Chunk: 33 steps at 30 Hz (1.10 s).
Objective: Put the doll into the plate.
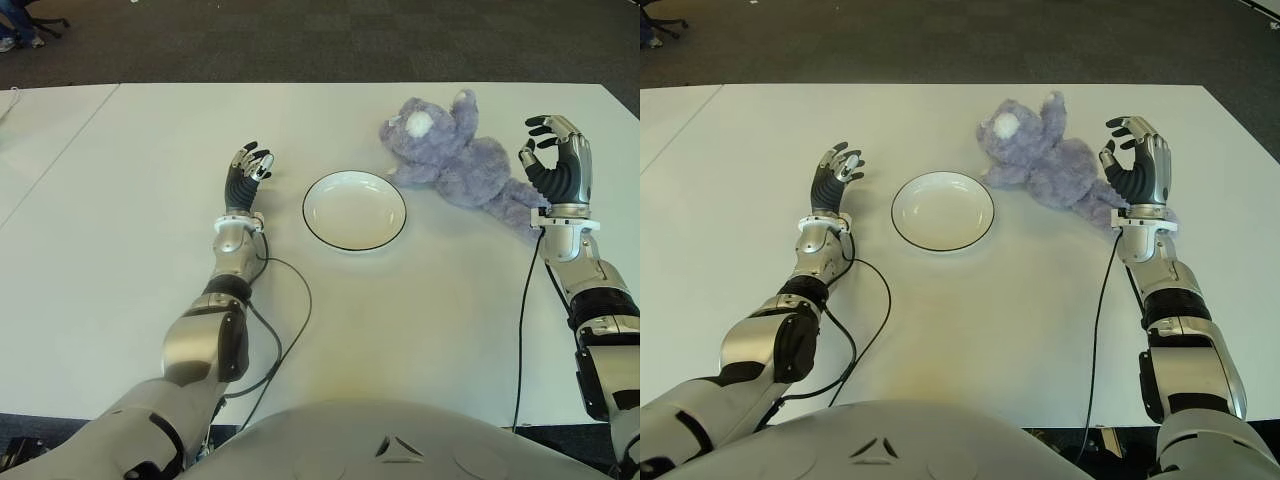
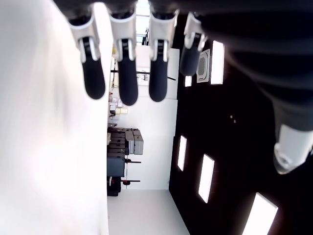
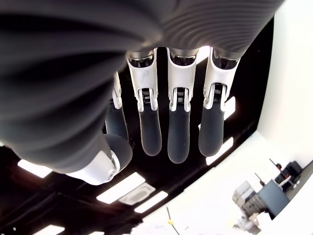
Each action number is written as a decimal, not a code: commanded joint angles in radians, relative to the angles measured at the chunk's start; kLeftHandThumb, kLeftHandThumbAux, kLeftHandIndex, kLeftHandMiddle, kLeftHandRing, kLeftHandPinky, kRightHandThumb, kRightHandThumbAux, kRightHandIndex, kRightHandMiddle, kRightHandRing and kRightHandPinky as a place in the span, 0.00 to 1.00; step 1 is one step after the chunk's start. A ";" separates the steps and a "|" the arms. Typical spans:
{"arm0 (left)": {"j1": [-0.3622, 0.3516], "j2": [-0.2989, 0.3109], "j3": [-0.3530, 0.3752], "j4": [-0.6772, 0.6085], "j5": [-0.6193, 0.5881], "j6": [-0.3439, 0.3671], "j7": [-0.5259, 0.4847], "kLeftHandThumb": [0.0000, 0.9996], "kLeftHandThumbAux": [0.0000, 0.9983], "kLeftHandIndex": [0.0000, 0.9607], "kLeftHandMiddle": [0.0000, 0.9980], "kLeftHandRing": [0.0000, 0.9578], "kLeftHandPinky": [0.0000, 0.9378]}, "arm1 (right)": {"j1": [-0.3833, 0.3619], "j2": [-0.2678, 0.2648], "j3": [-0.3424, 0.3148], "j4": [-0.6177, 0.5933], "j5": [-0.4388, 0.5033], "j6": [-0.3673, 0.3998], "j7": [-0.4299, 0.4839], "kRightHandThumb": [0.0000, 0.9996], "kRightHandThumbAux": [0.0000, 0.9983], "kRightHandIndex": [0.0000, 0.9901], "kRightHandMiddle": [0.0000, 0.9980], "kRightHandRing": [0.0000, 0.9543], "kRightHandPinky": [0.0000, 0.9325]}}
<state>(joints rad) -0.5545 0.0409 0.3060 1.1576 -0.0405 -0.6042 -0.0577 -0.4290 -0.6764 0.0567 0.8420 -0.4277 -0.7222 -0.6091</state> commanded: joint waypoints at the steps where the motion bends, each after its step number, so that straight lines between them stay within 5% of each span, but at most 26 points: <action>1: 0.215 -0.075 0.019 0.166 -0.021 0.076 0.018 0.00 0.55 0.20 0.28 0.32 0.32 | 0.031 0.005 -0.007 -0.012 -0.004 0.001 0.029 0.70 0.72 0.44 0.86 0.90 0.90; 2: 0.214 -0.073 0.016 0.166 -0.018 0.077 0.021 0.00 0.54 0.20 0.28 0.32 0.32 | 0.032 0.008 -0.003 -0.012 0.001 0.009 0.050 0.70 0.72 0.44 0.86 0.90 0.90; 6: 0.213 -0.071 0.009 0.166 -0.010 0.082 0.027 0.00 0.54 0.21 0.28 0.32 0.34 | 0.030 0.000 0.020 0.005 0.016 0.034 0.159 0.68 0.73 0.43 0.68 0.67 0.63; 7: 0.214 -0.071 0.009 0.166 -0.010 0.082 0.028 0.00 0.55 0.21 0.28 0.32 0.32 | 0.040 -0.018 0.034 -0.017 0.029 0.059 0.248 0.23 0.60 0.24 0.27 0.25 0.24; 8: 0.214 -0.071 0.009 0.166 -0.010 0.082 0.028 0.00 0.55 0.21 0.28 0.31 0.31 | 0.048 -0.030 0.043 -0.036 0.038 0.078 0.311 0.10 0.50 0.06 0.07 0.06 0.06; 9: 0.214 -0.071 0.008 0.166 -0.010 0.082 0.028 0.00 0.55 0.21 0.28 0.31 0.31 | 0.054 -0.037 0.047 -0.049 0.043 0.090 0.352 0.08 0.48 0.03 0.03 0.03 0.03; 12: 0.214 -0.071 0.009 0.166 -0.012 0.083 0.026 0.00 0.56 0.21 0.29 0.32 0.33 | 0.075 -0.073 0.081 -0.074 0.015 0.149 0.479 0.06 0.37 0.00 0.00 0.00 0.00; 18: 0.214 -0.072 0.015 0.166 -0.018 0.080 0.020 0.00 0.56 0.21 0.29 0.33 0.35 | 0.072 -0.098 0.106 -0.069 -0.019 0.195 0.574 0.04 0.29 0.00 0.00 0.00 0.00; 33: 0.215 -0.072 0.018 0.166 -0.019 0.075 0.025 0.00 0.55 0.20 0.28 0.31 0.32 | 0.101 -0.080 0.092 -0.111 0.027 0.301 0.671 0.07 0.30 0.00 0.00 0.00 0.00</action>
<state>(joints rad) -0.5564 0.0407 0.3074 1.1614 -0.0407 -0.6045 -0.0577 -0.3927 -0.7835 0.1175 0.7330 -0.3918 -0.4853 -0.0144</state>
